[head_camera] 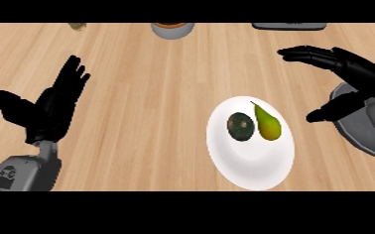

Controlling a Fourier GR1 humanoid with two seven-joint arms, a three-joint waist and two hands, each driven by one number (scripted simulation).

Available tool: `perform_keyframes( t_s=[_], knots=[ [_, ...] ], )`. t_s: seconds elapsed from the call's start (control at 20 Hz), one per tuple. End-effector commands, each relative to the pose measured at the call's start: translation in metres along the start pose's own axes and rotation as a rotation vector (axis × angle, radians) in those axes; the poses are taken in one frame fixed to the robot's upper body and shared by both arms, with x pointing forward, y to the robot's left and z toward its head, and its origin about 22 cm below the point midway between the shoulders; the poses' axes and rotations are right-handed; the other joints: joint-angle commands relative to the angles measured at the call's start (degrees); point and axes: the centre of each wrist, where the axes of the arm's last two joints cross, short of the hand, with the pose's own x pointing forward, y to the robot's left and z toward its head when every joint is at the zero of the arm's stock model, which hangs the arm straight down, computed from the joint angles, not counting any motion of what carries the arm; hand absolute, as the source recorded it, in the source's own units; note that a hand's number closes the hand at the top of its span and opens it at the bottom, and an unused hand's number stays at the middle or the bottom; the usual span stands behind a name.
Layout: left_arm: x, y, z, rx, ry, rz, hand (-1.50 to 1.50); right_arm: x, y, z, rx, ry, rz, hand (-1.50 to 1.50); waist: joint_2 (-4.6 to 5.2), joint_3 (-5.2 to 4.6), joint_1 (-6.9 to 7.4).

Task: Pick the squash from the plate and place it in the pan

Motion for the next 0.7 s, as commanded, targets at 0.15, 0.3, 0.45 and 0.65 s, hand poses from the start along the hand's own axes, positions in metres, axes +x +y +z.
perform_keyframes(
  t_s=[0.15, 0.3, 0.45, 0.65],
  knots=[
    [-0.016, -0.018, 0.01, 0.007, 0.015, -0.007, 0.0, 0.029, 0.018, -0.055, 0.21, 0.021, 0.224, -1.5, -0.27, -0.04, -0.54],
    [-0.001, -0.004, -0.005, 0.014, -0.005, -0.001, 0.0, 0.037, 0.022, -0.072, 0.327, 0.055, 0.284, -1.5, -0.18, -0.07, -0.69],
    [-0.011, -0.005, 0.005, 0.004, 0.006, 0.001, 0.0, 0.027, 0.046, -0.069, 0.521, 0.16, 0.335, -1.5, -0.12, -0.09, -0.07],
    [0.004, 0.012, 0.003, 0.023, 0.015, -0.005, 0.0, 0.045, 0.047, -0.07, 0.646, 0.171, 0.384, -1.5, -0.35, -0.05, -0.97]
  ],
)
